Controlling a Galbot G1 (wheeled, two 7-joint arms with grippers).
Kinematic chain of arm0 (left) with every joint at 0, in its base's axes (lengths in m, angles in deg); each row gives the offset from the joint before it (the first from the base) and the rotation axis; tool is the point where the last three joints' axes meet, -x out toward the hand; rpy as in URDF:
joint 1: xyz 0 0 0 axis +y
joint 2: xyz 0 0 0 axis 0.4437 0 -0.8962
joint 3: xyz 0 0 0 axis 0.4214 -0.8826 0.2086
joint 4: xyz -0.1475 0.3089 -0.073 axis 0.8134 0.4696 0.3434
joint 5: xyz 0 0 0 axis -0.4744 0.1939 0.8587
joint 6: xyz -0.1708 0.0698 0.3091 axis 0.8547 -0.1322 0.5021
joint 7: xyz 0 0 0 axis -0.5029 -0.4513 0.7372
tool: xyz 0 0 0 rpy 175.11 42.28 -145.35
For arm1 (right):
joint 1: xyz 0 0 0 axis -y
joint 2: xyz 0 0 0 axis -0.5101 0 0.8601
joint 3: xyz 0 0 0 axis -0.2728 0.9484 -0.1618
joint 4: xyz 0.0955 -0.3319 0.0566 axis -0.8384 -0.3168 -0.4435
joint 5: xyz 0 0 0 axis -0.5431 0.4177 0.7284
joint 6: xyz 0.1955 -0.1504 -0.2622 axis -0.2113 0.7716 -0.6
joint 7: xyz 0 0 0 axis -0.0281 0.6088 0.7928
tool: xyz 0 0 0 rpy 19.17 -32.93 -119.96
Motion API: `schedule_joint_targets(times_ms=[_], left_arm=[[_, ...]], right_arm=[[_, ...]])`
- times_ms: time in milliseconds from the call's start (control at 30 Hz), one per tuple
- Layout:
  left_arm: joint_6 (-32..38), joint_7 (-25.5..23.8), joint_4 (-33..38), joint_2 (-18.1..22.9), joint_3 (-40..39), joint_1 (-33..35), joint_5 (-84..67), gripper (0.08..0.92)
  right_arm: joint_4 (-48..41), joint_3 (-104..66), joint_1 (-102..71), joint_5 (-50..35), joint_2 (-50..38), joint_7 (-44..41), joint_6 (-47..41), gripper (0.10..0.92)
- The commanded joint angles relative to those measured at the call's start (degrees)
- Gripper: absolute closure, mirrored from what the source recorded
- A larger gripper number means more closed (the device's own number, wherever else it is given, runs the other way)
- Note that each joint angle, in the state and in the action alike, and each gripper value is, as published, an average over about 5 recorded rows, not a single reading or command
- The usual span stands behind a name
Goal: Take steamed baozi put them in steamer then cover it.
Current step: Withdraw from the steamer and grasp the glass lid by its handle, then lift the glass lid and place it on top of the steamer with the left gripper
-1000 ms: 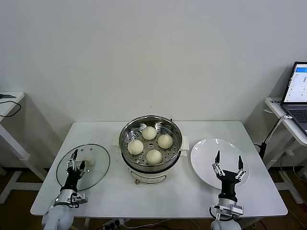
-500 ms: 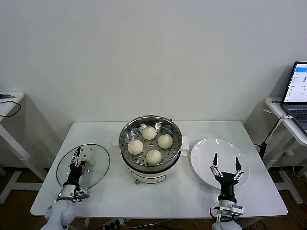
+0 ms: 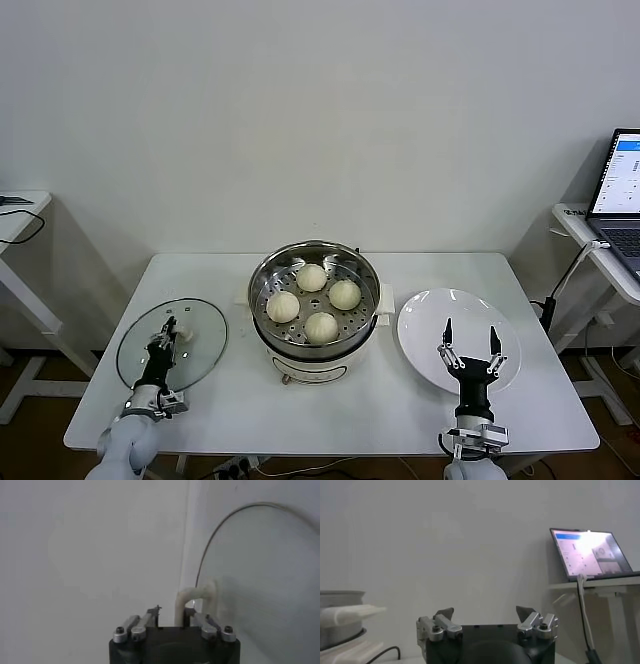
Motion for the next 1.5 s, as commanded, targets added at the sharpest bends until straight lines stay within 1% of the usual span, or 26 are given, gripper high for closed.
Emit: schedule_joint_targets(times_ms=[33,133,267,500,633,800,967,1100,1267,1400,1500], left_arm=[[0.66,0.3,1.06,-0.05,0.78,0.11,-0.99,0.788],[0.89,0.58,5.48,-0.44,1.94,1.63,-1.89,0.81],[0.69,0.85,13.87,-1.86,3.8,4.47,-2.7,0.81],[-1.24,0.34,31.07,-5.0,7.71,8.3,-3.59,0.81],[-4.09,-1.41,41.11,-6.28,7.98,10.33,-4.55,0.81],[-8.49,-4.84,51.62,-6.88,3.95,10.45,-4.43,0.81],[-15.45,-9.4,58.86,-6.65,-7.09,8.42,-4.07,0.81],[-20.81,-14.03,60.87,-4.79,-16.91,6.04,-1.53,0.81],[-24.2,-18.99,57.6,-1.3,-26.42,3.46,4.25,0.81],[-26.62,-21.78,53.57,1.14,-31.19,1.52,8.0,0.81],[-27.88,-23.54,51.92,2.45,-32.47,1.12,11.0,0.81]], right_arm=[[-0.11,-0.08,-0.04,-0.18,-0.15,-0.26,-0.33,0.203],[-0.17,-0.08,0.0,-0.22,-0.26,-0.35,-0.34,0.203],[-0.27,-0.03,0.2,-0.28,-0.37,-0.43,-0.5,0.203],[-0.84,-0.25,0.64,-0.98,-1.22,-0.34,-2.18,0.203],[-1.07,-0.54,0.58,-1.97,-2.07,-0.34,-4.76,0.203],[-1.28,-0.67,0.32,-2.85,-3.12,-0.81,-7.23,0.203],[-1.46,-0.83,0.27,-3.2,-3.79,-1.28,-8.26,0.203],[-1.7,-0.65,0.55,-3.2,-4.02,-1.38,-8.9,0.203],[-1.86,-0.47,1.33,-3.07,-3.89,-1.35,-9.5,0.203],[-2.0,-0.38,1.87,-2.89,-3.81,-1.22,-9.67,0.203],[-2.18,-0.41,2.11,-2.65,-3.68,-1.16,-9.7,0.203]])
